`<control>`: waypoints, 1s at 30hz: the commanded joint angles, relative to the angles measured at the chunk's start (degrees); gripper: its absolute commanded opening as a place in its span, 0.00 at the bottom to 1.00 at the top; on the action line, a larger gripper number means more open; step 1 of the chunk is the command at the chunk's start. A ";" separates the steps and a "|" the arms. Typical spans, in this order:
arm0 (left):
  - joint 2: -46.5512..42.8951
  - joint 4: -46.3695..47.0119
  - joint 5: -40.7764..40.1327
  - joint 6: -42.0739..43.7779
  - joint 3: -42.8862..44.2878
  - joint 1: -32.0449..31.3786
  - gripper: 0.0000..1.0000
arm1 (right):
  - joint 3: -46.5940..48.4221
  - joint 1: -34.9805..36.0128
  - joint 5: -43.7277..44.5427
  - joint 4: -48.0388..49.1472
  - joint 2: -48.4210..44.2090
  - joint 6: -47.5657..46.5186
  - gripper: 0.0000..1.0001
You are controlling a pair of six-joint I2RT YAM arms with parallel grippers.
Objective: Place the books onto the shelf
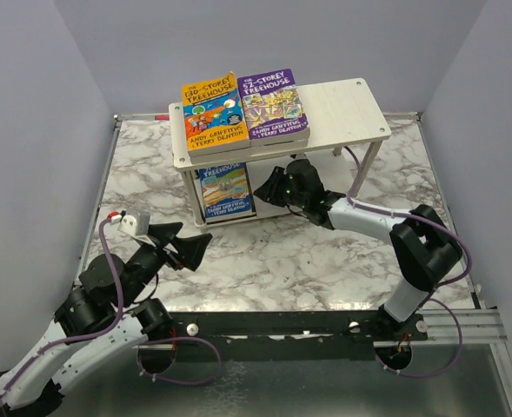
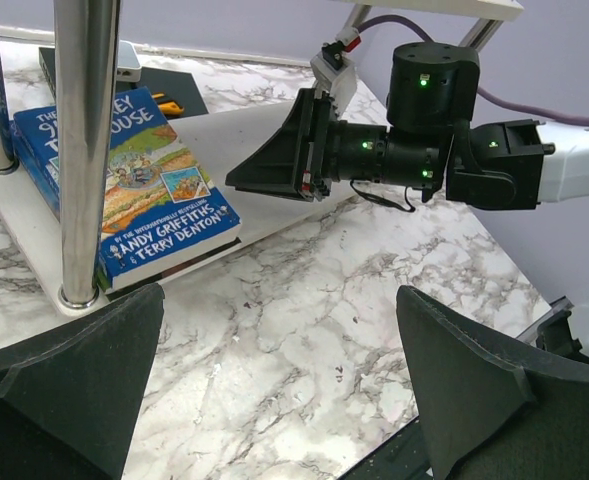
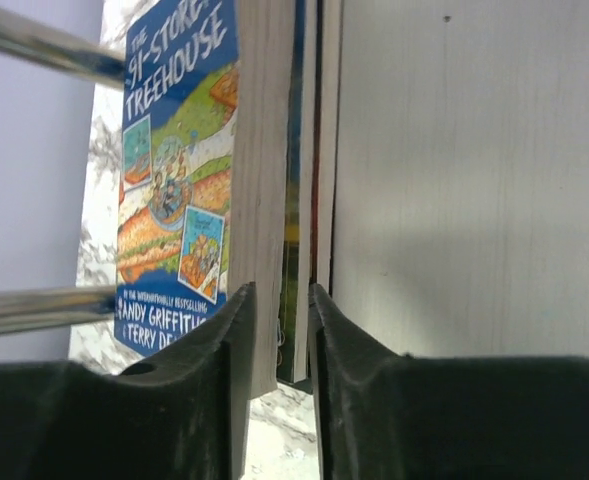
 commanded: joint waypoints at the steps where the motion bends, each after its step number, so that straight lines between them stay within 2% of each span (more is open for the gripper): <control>1: -0.99 0.72 -0.55 0.84 -0.39 0.11 0.99 | 1.78 0.13 6.70 -2.64 1.69 0.73 0.24; 5: -1.05 0.72 -0.55 0.85 -0.39 0.15 0.99 | 3.48 0.13 7.04 -2.97 3.87 0.18 0.02; 6: -1.07 0.72 -0.59 0.89 -0.39 0.11 0.99 | 3.96 0.13 6.80 -3.13 4.55 -0.15 0.01; 18: -1.11 0.72 -0.72 0.85 -0.46 0.11 0.99 | 7.72 0.96 3.18 -2.68 10.40 -1.90 0.01; 30: -0.67 0.73 -0.86 0.78 -0.48 0.15 0.99 | 7.87 2.71 7.03 -4.43 9.30 -3.92 0.01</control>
